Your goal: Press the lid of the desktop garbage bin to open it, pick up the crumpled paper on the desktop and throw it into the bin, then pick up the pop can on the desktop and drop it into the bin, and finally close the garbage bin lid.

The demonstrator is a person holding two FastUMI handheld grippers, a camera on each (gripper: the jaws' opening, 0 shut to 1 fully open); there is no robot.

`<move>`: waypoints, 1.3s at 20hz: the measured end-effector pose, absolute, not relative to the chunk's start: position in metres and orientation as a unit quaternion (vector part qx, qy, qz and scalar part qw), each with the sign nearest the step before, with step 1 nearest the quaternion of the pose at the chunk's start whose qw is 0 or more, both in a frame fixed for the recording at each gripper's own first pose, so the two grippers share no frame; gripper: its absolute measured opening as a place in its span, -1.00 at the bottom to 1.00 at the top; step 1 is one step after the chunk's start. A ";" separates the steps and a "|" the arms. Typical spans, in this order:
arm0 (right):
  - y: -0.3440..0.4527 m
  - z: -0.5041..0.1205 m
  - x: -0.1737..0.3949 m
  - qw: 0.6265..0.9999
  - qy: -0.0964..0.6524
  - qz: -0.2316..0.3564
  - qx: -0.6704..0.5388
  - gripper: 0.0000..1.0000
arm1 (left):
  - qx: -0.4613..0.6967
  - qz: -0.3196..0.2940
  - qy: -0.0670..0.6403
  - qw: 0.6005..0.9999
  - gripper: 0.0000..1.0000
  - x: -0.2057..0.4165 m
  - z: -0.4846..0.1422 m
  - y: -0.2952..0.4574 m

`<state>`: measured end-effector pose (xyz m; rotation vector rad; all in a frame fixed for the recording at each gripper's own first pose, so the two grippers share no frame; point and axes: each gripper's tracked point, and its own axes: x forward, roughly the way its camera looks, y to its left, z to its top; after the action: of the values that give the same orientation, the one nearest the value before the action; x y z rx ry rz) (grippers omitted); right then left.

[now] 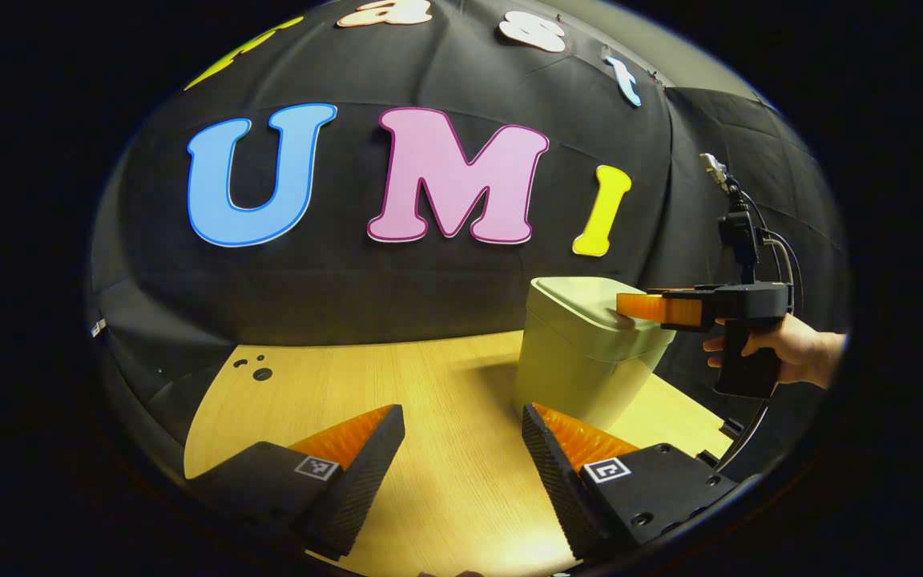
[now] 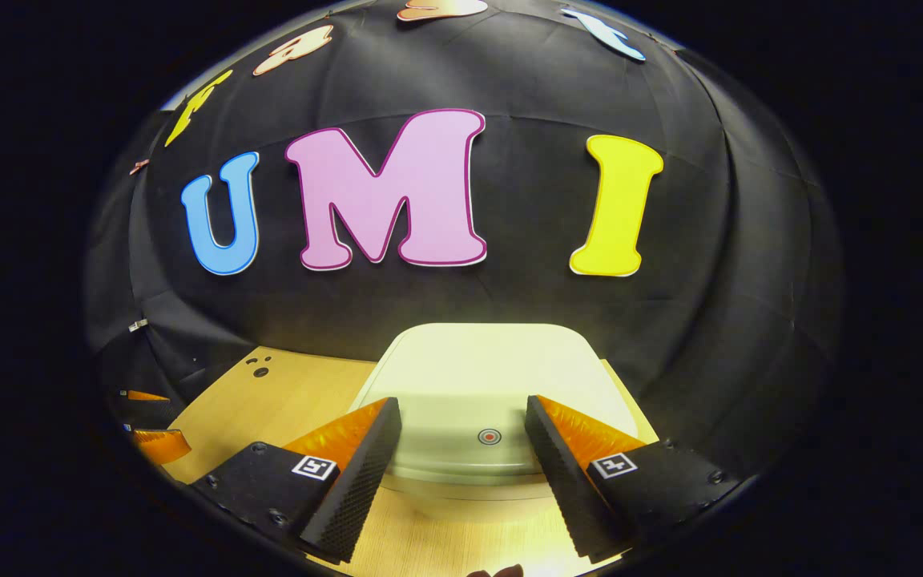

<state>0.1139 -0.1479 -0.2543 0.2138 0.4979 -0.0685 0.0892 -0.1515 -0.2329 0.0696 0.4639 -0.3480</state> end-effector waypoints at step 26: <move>-0.103 -0.181 0.062 0.976 0.190 -0.021 0.102 0.96 | 0.024 -0.164 0.200 0.966 0.90 0.066 -0.204 -0.133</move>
<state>0.0622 -0.1030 -0.1810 0.2050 0.3838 -0.0415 0.0655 -0.1327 -0.2039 0.0487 0.4049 -0.3315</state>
